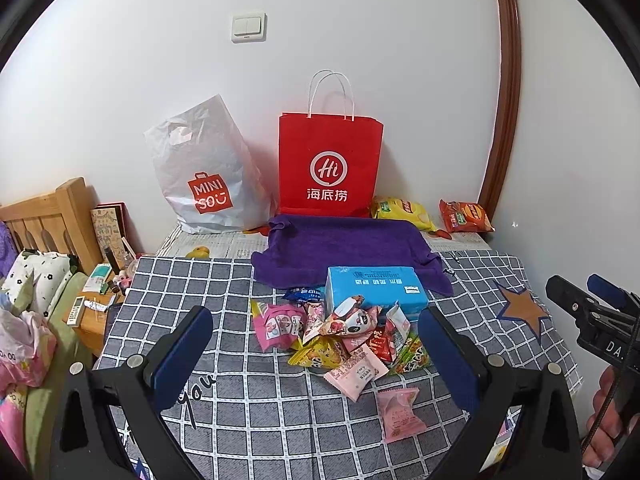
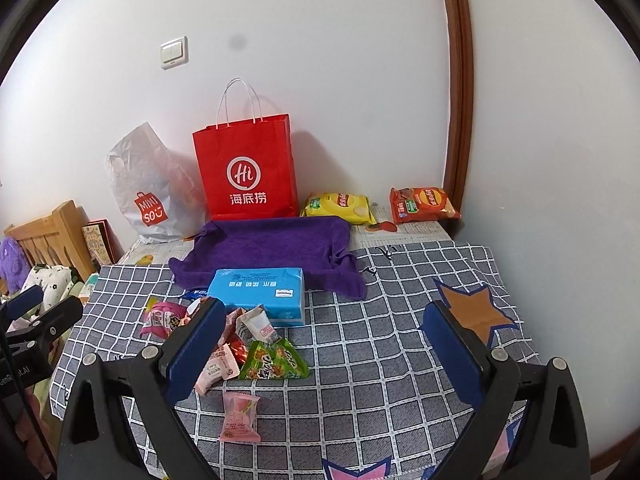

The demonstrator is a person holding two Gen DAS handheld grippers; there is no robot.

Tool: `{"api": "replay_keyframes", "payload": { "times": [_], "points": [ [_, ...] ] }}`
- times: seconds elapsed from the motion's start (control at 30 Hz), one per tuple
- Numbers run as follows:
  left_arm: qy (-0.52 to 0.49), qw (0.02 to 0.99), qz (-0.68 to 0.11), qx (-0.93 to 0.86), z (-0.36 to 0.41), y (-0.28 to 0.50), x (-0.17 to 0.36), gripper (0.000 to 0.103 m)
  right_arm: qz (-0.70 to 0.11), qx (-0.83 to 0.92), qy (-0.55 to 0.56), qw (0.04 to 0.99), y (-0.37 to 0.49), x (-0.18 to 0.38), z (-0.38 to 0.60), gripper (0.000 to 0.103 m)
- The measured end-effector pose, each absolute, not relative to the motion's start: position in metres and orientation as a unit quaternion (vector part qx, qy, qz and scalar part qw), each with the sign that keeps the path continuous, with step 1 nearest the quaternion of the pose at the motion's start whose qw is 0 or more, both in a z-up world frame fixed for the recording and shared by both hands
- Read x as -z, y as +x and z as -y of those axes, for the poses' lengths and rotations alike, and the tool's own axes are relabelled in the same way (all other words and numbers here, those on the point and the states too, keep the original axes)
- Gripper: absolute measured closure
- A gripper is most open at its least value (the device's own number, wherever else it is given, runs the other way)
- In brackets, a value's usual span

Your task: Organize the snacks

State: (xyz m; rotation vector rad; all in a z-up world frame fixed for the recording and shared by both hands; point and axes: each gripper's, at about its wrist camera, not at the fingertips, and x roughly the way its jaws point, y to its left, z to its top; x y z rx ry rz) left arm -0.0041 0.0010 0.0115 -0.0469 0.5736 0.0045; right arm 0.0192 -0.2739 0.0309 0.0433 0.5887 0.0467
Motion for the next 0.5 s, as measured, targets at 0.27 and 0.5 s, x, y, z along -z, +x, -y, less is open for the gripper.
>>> {"api": "replay_keyframes", "payload": {
  "times": [0.27,0.5],
  "points": [
    [-0.022,0.96,-0.28,-0.003,-0.0035,-0.0048,-0.0123,0.0,-0.287,-0.024,0.02,0.957,0.0187,-0.0326,0.2719,0.005],
    [-0.022,0.96,-0.281,-0.004,-0.0039,-0.005,-0.012,0.0,-0.284,-0.022,0.015,0.959,0.019,-0.0339,0.2712,0.005]
  ]
}}
